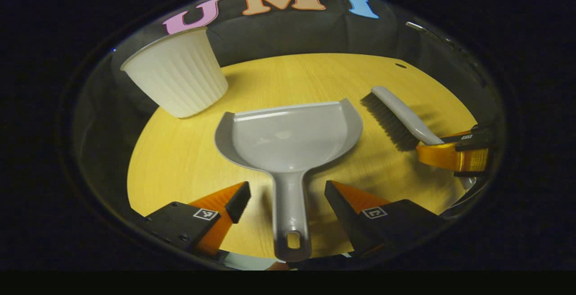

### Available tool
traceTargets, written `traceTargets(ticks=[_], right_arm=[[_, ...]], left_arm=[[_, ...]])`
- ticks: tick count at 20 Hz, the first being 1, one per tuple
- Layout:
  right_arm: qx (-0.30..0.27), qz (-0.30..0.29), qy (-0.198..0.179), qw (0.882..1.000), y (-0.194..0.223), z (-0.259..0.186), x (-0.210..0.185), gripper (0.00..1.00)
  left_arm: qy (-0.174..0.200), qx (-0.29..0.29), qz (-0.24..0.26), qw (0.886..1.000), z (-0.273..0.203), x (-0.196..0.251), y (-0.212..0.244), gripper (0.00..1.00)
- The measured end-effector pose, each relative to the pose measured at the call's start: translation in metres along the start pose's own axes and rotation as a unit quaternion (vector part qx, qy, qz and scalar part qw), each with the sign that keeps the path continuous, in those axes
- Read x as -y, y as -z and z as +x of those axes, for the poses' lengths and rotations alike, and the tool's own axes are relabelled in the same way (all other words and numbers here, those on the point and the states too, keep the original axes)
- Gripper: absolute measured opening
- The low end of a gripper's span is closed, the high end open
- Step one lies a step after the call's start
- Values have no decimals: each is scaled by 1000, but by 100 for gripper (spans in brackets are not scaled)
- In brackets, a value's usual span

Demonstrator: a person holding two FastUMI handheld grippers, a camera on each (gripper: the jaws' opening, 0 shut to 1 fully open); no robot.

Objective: Pick up the small broom and dustpan from the desktop, sweep the trash into the dustpan with the broom, and then empty the trash into the garbage bin.

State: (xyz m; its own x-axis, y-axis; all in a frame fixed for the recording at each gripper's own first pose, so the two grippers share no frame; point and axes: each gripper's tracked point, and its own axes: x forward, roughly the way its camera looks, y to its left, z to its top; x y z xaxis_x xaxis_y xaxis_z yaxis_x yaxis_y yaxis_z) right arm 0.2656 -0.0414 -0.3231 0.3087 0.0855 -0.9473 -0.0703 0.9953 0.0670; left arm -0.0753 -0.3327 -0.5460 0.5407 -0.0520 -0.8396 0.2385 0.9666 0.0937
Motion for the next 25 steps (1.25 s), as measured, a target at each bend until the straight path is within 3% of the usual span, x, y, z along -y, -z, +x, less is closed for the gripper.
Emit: traceTargets(ticks=[1, 2, 4, 5, 7, 9, 12, 14, 15, 16, 18, 22, 23, 25], right_arm=[[16, 0, -2, 1000, -1, -14, -2, 62], [35, -1, -4, 999, -4, -27, -3, 84], [85, -1, -12, 996, -15, -56, -6, 89], [119, -1, -15, 993, -22, -70, -4, 93], [209, 4, -26, 977, -48, -116, -7, 100], [318, 14, -34, 947, -77, -164, -7, 100], [453, 16, -39, 891, -105, -240, -2, 99], [512, 5, -26, 859, -109, -283, -2, 99], [532, 1, -21, 846, -110, -292, -5, 98], [545, -1, -17, 838, -110, -296, -5, 98], [561, -3, -16, 828, -112, -309, -3, 99], [562, 1, -11, 827, -113, -316, -5, 99], [562, 4, -10, 827, -113, -314, -5, 99], [561, 8, -6, 828, -112, -313, -3, 98]], left_arm=[[1, 21, -2, 1000, -5, -1, -10, 95], [0, 45, -4, 999, -10, -4, -19, 95], [-10, 106, -11, 994, -27, -12, -47, 95], [-12, 138, -13, 990, -41, -17, -62, 100], [-22, 215, -21, 976, -80, -35, -102, 95], [-40, 307, -43, 950, -134, -57, -151, 95], [-38, 429, -73, 900, -204, -72, -200, 94], [-40, 459, -74, 884, -237, -72, -205, 93], [-38, 467, -75, 881, -247, -67, -208, 99], [-31, 473, -77, 877, -250, -65, -206, 93], [-22, 471, -77, 878, -250, -60, -209, 92], [-19, 464, -72, 883, -243, -62, -214, 92], [-18, 461, -74, 884, -242, -61, -215, 99], [-18, 461, -72, 885, -243, -60, -215, 99]])
